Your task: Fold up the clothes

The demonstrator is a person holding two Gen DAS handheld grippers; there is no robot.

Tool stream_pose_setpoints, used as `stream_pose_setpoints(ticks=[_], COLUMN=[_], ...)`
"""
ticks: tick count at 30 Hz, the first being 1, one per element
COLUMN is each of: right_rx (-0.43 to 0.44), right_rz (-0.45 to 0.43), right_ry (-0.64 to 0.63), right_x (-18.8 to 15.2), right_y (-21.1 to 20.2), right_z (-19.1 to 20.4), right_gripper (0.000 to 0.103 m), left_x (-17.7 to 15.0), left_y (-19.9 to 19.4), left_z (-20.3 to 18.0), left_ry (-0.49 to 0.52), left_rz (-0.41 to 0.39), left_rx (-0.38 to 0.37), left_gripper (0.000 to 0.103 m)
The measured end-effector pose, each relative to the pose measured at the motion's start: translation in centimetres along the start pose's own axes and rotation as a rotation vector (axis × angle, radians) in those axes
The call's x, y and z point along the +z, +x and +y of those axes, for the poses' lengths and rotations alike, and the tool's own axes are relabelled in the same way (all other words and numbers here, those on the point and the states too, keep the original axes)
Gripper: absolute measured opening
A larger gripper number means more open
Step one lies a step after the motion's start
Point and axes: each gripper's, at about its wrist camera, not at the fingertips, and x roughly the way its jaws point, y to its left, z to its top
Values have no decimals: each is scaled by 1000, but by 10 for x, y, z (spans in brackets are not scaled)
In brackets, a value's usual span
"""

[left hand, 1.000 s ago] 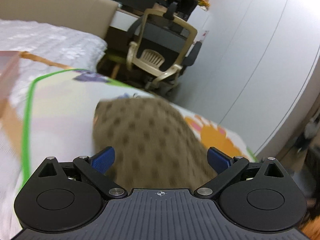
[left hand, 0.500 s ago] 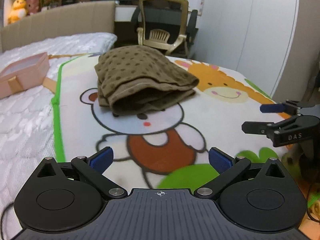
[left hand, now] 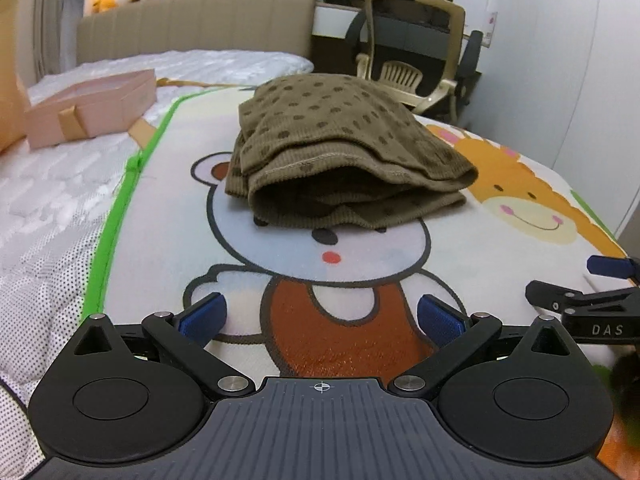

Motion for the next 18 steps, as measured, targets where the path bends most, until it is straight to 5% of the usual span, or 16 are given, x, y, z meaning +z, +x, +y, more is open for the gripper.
stream_pose_setpoints(ticks=[8,18], right_rx=[66,51], right_rz=[19,23], right_ry=[85,70], right_x=[0,-1], right_y=[3,5], right_z=[-14,-9], right_gripper=[103,103], left_x=[0,0], left_y=[4,6], left_z=[-7,-13], left_ry=[41,78], left_rz=[18,33], left_rx=[25,53], left_gripper=[103,103])
